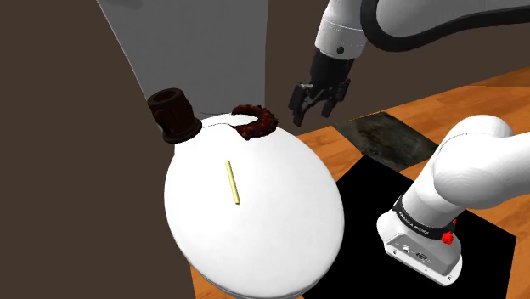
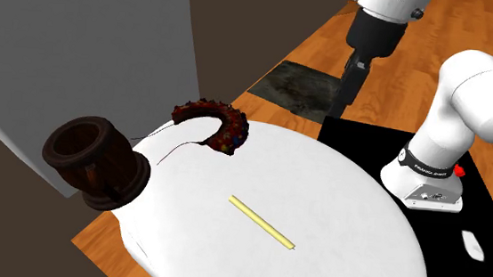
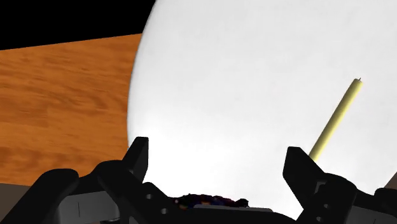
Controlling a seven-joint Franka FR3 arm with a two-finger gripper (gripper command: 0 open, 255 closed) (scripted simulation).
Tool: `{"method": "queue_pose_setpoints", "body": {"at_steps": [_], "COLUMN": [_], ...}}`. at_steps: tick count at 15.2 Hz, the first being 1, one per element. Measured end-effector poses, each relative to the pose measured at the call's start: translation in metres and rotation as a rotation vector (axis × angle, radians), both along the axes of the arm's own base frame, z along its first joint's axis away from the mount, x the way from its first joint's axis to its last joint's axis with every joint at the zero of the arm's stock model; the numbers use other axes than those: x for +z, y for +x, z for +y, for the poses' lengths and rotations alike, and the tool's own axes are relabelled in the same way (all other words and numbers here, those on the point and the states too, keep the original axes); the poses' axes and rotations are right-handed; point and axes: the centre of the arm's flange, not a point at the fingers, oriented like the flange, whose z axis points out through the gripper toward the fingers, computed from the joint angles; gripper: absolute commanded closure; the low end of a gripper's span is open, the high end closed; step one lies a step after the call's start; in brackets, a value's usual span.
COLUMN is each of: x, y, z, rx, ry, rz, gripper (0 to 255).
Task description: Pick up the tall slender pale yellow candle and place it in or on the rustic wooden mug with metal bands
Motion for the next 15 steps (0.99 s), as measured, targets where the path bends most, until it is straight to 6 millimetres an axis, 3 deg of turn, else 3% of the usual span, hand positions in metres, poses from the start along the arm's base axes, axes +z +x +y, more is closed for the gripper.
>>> {"method": "queue_pose_setpoints", "body": {"at_steps": [6, 15], "x": [-0.047, -0.108], "y": [0.008, 0.039], "z": [0.062, 0.159], "rx": [-0.097, -0.241], "ry": [0.0, -0.001], "rz": [-0.067, -0.169], "gripper": [0, 0]}}
